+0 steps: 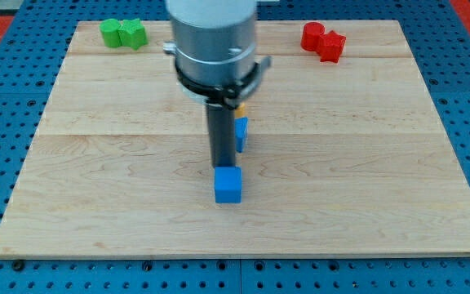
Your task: Slide blue cube towards blue triangle
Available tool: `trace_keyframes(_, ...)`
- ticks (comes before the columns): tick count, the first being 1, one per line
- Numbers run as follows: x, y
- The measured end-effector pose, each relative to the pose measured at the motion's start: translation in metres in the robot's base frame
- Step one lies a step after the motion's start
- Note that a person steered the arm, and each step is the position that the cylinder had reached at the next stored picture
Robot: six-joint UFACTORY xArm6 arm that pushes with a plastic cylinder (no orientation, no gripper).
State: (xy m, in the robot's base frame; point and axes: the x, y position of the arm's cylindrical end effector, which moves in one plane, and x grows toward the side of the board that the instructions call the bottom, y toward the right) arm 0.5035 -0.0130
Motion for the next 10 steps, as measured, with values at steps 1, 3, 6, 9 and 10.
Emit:
trace_keyframes(1, 0.016, -0.028)
trace_keyframes(3, 0.065, -0.073)
trace_keyframes(6, 0.043, 0.016)
trace_keyframes(9, 0.051, 0.056)
trace_keyframes(10, 0.051, 0.065)
